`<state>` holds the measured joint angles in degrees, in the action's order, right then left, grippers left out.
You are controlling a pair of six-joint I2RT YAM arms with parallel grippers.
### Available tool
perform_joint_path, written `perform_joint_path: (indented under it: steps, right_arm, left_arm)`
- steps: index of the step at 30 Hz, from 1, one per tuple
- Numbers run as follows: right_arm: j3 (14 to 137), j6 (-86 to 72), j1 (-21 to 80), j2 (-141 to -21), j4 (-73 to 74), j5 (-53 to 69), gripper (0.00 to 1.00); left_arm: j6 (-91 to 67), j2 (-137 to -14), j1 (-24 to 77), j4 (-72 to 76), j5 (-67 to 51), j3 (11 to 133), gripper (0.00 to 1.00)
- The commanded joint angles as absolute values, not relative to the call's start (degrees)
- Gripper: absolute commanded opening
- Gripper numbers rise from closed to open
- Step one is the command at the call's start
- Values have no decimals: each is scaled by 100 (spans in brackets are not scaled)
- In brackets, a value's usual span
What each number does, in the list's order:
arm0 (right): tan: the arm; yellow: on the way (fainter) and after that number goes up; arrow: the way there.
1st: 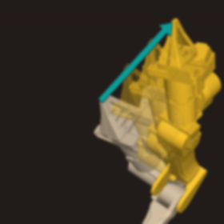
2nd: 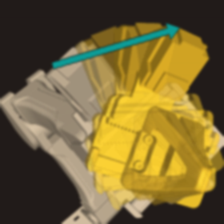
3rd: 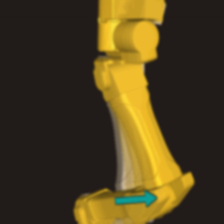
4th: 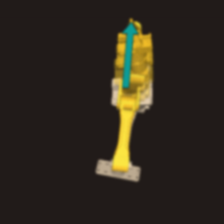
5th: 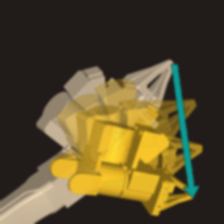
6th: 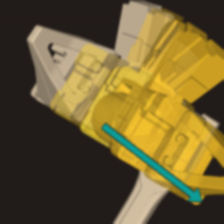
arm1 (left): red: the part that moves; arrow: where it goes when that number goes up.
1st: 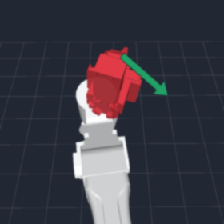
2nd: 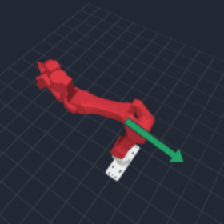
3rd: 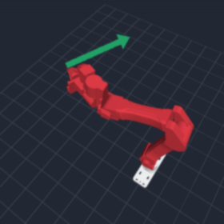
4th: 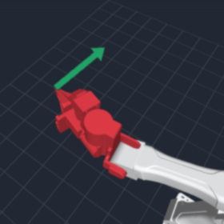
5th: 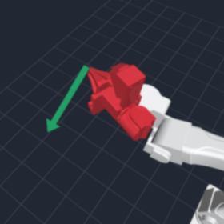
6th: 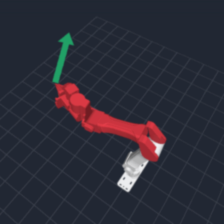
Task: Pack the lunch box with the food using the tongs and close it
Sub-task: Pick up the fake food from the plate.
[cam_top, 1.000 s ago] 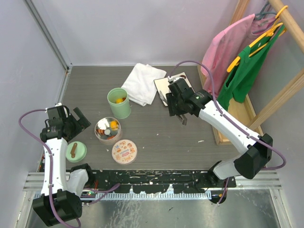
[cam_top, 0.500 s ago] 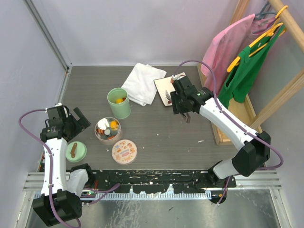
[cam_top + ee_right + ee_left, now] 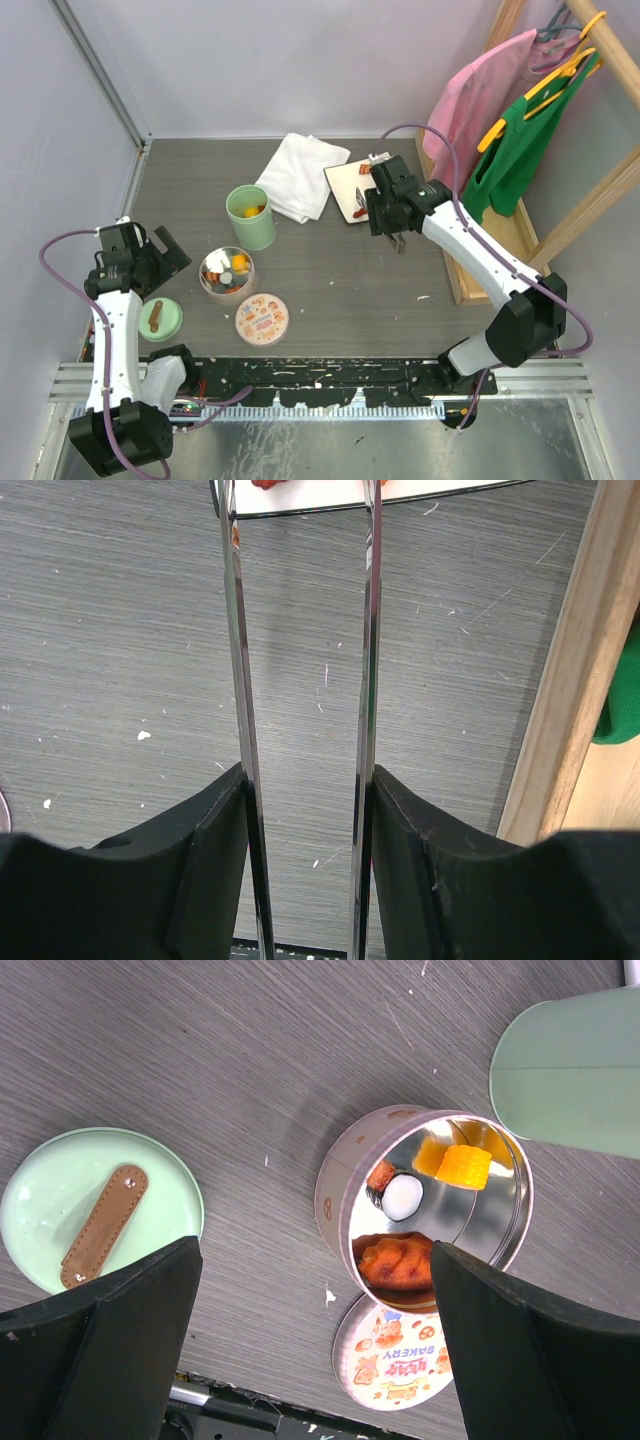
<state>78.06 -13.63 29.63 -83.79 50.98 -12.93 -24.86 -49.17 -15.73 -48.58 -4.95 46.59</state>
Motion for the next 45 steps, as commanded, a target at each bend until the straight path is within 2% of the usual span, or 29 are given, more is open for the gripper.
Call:
perform_joint_path:
  steps: [1, 17, 29, 45]
  right_arm:
    - [8001, -1274, 2903, -8459, 4874, -1308, 53]
    - [8406, -1104, 2539, -9234, 4860, -1202, 54]
    - [9295, -1303, 2160, -10261, 5001, -1612, 54]
    - [10313, -1371, 2112, -11276, 5179, -1117, 54]
  left_arm:
    - [-2479, -4837, -1551, -4678, -519, 4691, 98]
    - [-2482, -4805, -1549, -4645, -536, 4671, 98]
    - [-2470, -4801, -1551, -4641, -562, 4674, 98]
    - [-2461, -4828, -1554, -4640, -567, 4674, 98]
